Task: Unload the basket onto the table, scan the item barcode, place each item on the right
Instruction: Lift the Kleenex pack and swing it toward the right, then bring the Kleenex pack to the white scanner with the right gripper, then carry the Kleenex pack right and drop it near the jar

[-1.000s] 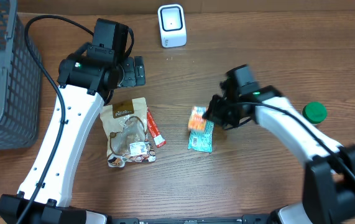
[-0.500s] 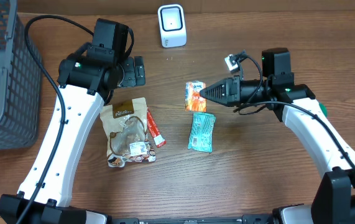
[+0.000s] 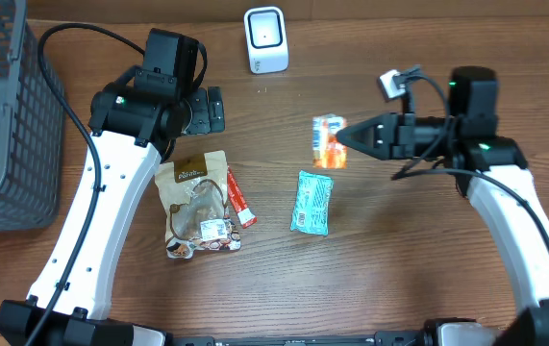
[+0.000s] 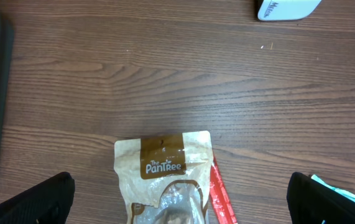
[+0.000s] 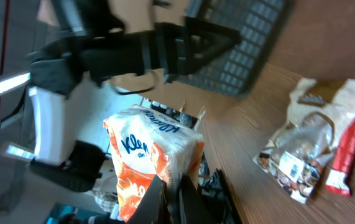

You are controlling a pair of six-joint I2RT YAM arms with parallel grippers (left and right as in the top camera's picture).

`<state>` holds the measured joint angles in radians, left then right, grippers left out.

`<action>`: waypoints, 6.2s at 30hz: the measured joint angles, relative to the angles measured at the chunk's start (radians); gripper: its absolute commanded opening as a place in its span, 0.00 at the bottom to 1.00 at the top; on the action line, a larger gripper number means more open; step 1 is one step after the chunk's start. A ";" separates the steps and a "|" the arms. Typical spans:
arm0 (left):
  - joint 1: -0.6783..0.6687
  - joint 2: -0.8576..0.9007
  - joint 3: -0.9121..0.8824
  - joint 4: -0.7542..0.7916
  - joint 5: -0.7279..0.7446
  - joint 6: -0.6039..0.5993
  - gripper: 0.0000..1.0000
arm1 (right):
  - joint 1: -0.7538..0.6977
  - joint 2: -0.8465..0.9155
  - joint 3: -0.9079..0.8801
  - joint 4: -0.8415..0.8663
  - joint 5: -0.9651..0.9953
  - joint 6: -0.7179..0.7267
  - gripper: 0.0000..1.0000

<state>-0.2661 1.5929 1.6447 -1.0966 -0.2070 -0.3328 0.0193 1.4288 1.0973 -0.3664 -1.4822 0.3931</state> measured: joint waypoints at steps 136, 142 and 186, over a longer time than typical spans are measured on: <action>0.000 0.000 0.000 0.000 0.000 0.000 1.00 | 0.485 1.144 1.128 0.182 1.881 -1.344 0.04; 0.000 0.000 0.000 0.000 0.000 0.000 1.00 | 0.485 1.147 1.128 0.285 1.918 -1.347 0.04; 0.000 0.000 0.000 0.000 0.000 0.000 1.00 | -0.005 0.642 0.745 -0.970 1.593 -0.299 0.04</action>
<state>-0.2661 1.5929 1.6447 -1.0962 -0.2070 -0.3328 0.0147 2.0705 1.8427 -1.3361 0.1104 0.0937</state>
